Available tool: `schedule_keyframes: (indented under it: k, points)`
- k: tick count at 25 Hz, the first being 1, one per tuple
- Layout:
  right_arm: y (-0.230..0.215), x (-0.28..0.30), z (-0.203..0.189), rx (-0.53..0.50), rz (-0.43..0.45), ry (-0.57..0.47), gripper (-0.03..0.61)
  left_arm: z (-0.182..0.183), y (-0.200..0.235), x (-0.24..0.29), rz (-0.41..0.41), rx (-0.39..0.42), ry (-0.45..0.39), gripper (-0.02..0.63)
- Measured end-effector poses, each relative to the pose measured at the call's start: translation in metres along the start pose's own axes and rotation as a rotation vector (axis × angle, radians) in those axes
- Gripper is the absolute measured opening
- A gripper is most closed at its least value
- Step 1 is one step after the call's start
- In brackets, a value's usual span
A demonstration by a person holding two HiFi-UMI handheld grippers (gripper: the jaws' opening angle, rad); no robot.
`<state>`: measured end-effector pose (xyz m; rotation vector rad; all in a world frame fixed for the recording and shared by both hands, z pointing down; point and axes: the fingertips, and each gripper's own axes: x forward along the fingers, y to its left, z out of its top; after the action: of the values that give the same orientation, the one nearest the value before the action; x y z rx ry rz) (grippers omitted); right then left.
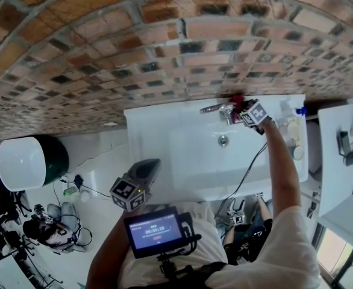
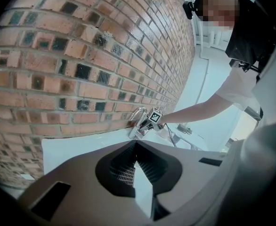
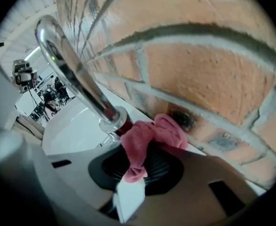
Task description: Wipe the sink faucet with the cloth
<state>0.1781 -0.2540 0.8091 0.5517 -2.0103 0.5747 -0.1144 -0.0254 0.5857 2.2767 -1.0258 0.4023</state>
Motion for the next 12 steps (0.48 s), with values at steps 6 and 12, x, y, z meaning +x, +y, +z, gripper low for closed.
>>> schedule_keyframes:
  k: [6, 12]
  points:
    - [0.009, -0.023, 0.01, -0.085, -0.045, -0.025, 0.081, 0.006, -0.01, 0.005, -0.031, 0.024, -0.003, -0.006]
    - [0.026, -0.057, 0.037, -0.106, -0.04, -0.16, 0.081, 0.004, -0.015, 0.004, -0.047, 0.031, 0.001, -0.006]
